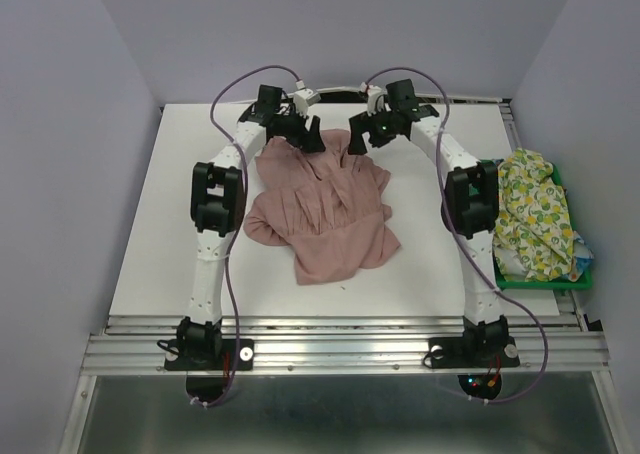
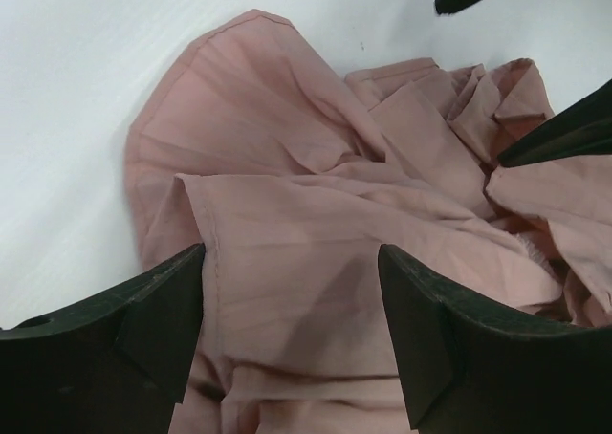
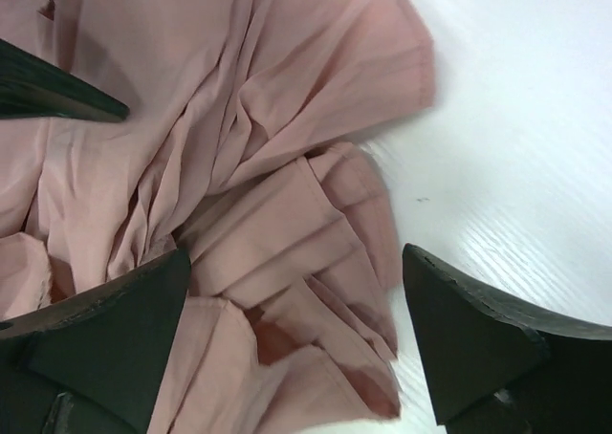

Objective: Fold and stack the skirts
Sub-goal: Flatten the skirt out

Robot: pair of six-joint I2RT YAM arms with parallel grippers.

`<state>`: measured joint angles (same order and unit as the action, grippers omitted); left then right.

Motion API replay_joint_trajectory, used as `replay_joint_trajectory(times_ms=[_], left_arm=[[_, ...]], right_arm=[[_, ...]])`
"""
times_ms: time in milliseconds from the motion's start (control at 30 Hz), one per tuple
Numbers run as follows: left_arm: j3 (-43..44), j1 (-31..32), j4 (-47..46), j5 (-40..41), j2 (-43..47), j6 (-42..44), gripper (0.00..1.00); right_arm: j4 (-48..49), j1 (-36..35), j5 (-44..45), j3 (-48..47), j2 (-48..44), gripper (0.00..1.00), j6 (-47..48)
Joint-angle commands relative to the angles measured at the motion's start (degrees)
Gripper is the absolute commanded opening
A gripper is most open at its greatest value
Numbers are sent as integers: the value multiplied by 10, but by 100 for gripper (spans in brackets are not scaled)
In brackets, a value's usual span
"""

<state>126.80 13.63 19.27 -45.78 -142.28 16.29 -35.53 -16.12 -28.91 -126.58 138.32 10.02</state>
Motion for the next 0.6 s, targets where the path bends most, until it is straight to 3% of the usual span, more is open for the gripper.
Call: replay_joint_trajectory(times_ms=[0, 33, 100, 167, 200, 400, 567], left_arm=[[8, 13, -49, 1, 14, -39, 78], [8, 14, -48, -3, 15, -38, 59], [-4, 14, -45, -13, 30, -36, 41], [-23, 18, -43, -19, 72, -20, 11], [-37, 23, -41, -18, 93, -7, 2], [-251, 119, 30, 11, 291, 143, 0], [-432, 220, 21, 86, 408, 196, 0]], right_arm=[[19, 27, 8, 15, -99, 96, 3], [15, 32, 9, 20, -105, 95, 7], [8, 37, 11, 29, -122, 95, 9], [5, 37, 15, 32, -137, 91, 5], [4, 42, 17, 31, -141, 90, 3], [0, 59, 10, 23, -177, 79, -23], [-18, 59, -36, 23, -192, 75, -41]])
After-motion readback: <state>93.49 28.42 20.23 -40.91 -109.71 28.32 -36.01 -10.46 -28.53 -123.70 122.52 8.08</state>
